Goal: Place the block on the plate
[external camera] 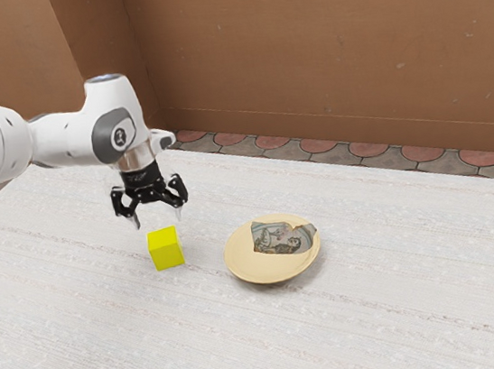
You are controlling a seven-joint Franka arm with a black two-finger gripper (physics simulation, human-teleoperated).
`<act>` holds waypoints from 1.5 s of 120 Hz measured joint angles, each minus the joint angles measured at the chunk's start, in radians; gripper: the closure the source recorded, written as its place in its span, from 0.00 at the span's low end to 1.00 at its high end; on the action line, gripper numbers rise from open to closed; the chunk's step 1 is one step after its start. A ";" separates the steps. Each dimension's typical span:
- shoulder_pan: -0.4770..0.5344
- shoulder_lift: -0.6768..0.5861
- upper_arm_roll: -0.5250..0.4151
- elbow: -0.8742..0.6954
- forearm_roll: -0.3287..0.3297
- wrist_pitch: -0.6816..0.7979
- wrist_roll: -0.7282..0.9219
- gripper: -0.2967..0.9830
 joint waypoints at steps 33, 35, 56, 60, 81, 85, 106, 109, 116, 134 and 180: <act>0.023 0.067 0.001 0.013 -0.003 0.049 -0.091 0.23; 0.024 0.070 0.001 0.013 -0.003 0.051 -0.095 0.23; 0.025 0.115 0.001 0.028 -0.001 0.061 -0.133 0.23; 0.026 0.123 0.001 0.030 -0.001 0.067 -0.139 0.23; 0.026 0.155 0.001 0.031 -0.002 0.092 -0.166 0.23; 0.026 0.158 0.001 0.031 -0.002 0.095 -0.170 0.23; 0.026 0.164 0.001 0.031 0.001 0.104 -0.189 0.27; 0.026 0.164 0.001 0.031 0.001 0.104 -0.192 0.30; 0.026 0.164 0.001 0.031 0.001 0.106 -0.197 0.40; 0.026 0.152 0.002 0.032 0.006 0.104 -0.208 0.44; -0.024 0.043 -0.002 0.030 0.017 0.033 -0.228 0.45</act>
